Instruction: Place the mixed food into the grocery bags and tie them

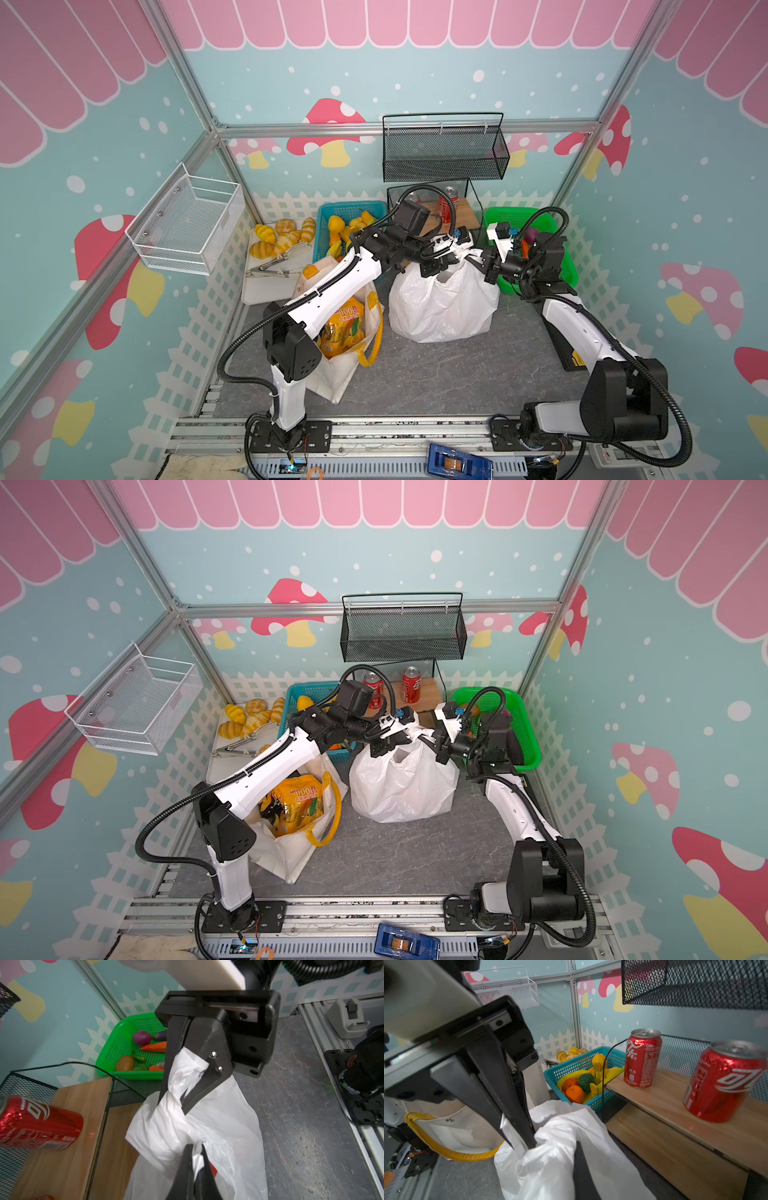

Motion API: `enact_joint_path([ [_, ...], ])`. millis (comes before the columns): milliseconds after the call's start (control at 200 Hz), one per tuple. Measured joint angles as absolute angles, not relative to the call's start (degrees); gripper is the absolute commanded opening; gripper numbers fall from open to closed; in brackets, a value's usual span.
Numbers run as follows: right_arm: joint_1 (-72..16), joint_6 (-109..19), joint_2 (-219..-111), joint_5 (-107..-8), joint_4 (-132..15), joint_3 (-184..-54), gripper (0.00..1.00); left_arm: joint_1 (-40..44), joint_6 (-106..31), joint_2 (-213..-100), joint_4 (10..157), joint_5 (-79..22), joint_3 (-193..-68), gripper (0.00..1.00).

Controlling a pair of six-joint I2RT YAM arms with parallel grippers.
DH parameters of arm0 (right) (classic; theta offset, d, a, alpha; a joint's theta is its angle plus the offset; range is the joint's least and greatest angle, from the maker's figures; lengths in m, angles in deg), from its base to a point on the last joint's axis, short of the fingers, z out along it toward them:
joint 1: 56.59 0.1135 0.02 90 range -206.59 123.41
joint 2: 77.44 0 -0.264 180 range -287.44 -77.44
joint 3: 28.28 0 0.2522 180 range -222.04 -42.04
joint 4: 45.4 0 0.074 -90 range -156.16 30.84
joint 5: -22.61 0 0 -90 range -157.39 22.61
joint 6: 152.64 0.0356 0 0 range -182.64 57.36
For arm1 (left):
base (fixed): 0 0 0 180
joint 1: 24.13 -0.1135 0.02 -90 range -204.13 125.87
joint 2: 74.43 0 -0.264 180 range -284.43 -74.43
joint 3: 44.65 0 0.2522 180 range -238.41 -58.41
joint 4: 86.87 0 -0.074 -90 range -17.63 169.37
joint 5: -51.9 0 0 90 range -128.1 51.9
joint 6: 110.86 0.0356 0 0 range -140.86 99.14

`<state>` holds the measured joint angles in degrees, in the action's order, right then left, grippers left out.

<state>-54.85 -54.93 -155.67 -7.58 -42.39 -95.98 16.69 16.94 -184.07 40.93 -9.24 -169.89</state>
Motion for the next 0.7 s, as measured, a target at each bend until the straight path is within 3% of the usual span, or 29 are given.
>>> enact_joint_path([
  [385,-54.72,-47.83,-155.67,-9.07,-37.05,-93.68,0.14,17.26,15.08,-182.83,53.28,-13.32,-161.23,0.0],
  [700,-54.76,-49.51,-155.67,-11.32,-38.5,-94.42,0.12,17.24,13.6,-182.09,56.65,-13.15,-156.84,0.0],
])
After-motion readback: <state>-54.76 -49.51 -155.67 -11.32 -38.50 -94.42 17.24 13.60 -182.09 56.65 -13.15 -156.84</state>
